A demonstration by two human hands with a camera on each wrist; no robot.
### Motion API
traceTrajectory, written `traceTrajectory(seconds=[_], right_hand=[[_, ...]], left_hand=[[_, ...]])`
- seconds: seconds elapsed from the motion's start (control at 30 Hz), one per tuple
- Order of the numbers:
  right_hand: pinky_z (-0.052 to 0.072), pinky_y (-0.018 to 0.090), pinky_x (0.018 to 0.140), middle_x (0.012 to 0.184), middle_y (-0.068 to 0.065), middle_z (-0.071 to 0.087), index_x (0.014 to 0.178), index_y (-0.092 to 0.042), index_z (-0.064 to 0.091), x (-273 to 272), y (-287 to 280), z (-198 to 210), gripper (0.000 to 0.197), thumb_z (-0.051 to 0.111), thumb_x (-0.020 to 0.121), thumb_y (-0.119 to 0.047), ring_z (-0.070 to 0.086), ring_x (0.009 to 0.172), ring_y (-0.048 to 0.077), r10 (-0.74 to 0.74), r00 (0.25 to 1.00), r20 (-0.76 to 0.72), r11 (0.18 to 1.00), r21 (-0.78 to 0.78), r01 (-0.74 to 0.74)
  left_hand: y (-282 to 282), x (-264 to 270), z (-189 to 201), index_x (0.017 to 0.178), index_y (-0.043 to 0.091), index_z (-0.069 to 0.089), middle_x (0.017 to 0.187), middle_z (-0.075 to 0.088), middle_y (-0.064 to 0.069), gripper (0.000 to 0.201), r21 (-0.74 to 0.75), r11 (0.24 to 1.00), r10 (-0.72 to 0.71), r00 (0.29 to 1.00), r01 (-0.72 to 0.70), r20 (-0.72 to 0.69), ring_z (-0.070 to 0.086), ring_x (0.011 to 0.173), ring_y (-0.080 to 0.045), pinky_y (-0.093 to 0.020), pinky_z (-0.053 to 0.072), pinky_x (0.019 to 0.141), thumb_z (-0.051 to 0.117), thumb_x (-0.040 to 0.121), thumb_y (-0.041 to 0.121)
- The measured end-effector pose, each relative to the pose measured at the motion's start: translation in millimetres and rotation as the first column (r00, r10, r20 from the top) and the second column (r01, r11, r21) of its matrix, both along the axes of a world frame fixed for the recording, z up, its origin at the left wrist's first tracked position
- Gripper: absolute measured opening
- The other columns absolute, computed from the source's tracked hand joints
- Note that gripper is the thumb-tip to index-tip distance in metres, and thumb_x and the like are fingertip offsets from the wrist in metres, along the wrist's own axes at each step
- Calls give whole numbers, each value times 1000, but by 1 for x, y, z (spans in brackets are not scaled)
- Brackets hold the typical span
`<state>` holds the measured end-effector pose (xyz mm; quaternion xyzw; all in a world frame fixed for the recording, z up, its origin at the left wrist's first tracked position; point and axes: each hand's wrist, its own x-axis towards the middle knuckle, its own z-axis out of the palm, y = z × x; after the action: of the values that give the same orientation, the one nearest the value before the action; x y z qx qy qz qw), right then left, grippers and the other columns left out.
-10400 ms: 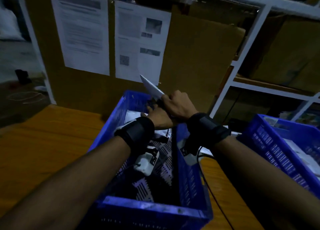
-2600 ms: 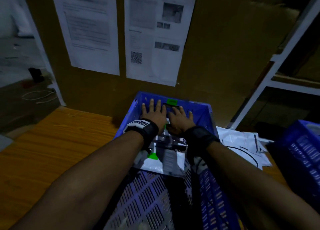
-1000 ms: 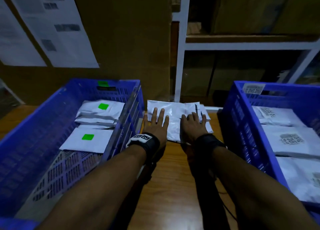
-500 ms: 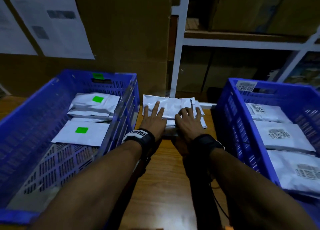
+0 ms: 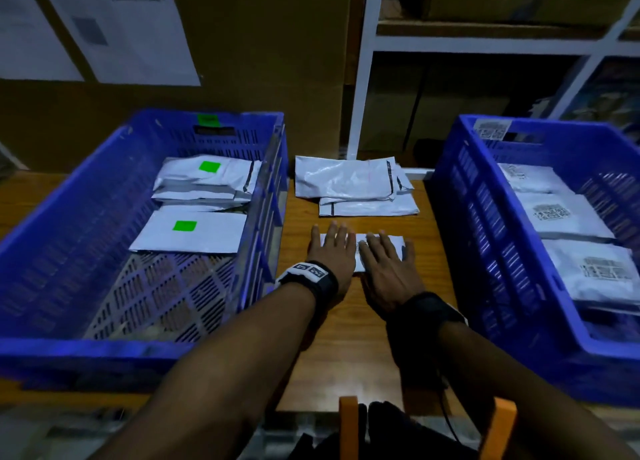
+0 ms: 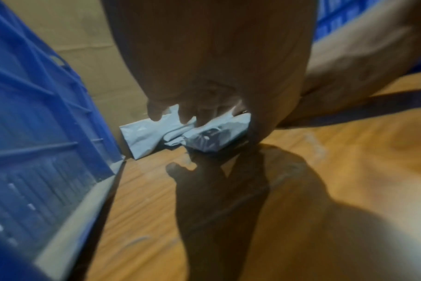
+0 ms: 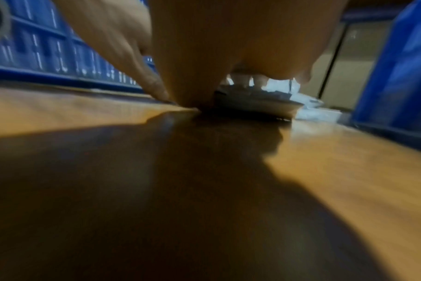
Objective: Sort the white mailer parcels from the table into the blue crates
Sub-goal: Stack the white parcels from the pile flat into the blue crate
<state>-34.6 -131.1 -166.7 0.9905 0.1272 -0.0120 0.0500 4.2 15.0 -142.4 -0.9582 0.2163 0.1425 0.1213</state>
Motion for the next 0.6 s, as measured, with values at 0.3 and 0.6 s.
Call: traceTrajectory(seconds=[0.3, 0.6], right_hand=[[-7, 65, 114, 162, 2, -22, 156, -17, -11, -12, -5, -1, 82, 7, 93, -67, -23, 148, 25, -122, 971, -206, 991, 24, 129], [-11, 70, 110, 160, -2, -26, 156, -20, -12, -5, -5, 4, 93, 8, 87, -80, -22, 148, 23, -137, 942, -307, 988, 21, 151]], left_hand=[[-8, -16, -10, 155, 9, -20, 160, -30, -12, 91, -75, 995, 59, 986, -71, -154, -26, 148, -32, -60, -11, 118, 51, 99, 22], [1, -17, -16, 156, 22, -18, 161, -32, 1, 87, -203, 976, 53, 989, -81, -138, -25, 148, -32, -55, -3, 121, 48, 100, 19]])
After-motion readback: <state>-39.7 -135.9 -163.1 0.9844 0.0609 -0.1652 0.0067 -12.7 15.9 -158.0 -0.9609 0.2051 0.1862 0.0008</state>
